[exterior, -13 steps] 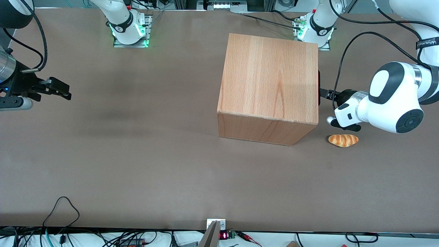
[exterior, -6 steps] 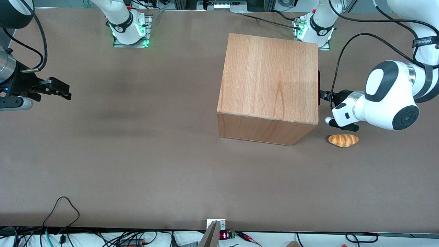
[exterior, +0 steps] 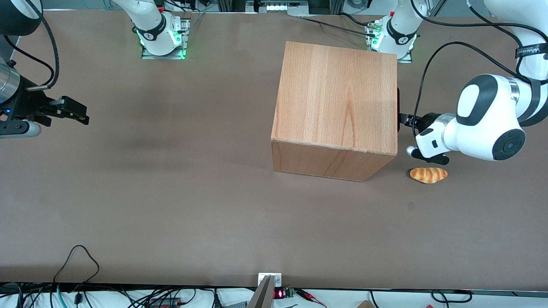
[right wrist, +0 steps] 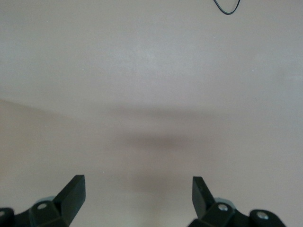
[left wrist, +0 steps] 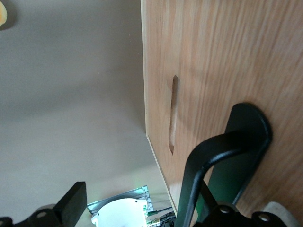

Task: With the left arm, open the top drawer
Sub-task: 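Pull the handle outward with the left gripper, sliding the drawer open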

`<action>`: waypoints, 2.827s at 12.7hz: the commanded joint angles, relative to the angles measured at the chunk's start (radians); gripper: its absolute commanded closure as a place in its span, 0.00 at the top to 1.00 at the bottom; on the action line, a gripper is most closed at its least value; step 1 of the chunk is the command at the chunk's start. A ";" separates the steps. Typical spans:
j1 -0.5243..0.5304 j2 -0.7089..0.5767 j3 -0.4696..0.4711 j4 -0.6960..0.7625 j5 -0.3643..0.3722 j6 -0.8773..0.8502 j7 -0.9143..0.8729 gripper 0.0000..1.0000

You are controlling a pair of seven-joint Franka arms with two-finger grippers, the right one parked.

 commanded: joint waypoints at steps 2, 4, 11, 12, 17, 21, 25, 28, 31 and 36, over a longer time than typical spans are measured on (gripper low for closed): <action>0.009 -0.026 -0.001 -0.031 -0.008 0.043 0.030 1.00; 0.009 -0.029 -0.001 -0.040 -0.007 0.073 0.030 1.00; 0.032 -0.022 0.005 -0.054 0.011 0.139 0.030 1.00; 0.043 -0.023 0.005 -0.077 0.011 0.170 0.033 1.00; 0.067 -0.019 0.010 -0.076 0.011 0.186 0.033 1.00; 0.127 -0.008 0.008 -0.061 0.039 0.195 0.033 1.00; 0.185 -0.002 0.008 -0.050 0.041 0.195 0.035 1.00; 0.253 0.021 0.007 -0.015 0.076 0.195 0.117 1.00; 0.288 0.035 0.007 0.006 0.077 0.192 0.142 1.00; 0.366 0.040 0.010 0.030 0.081 0.187 0.142 1.00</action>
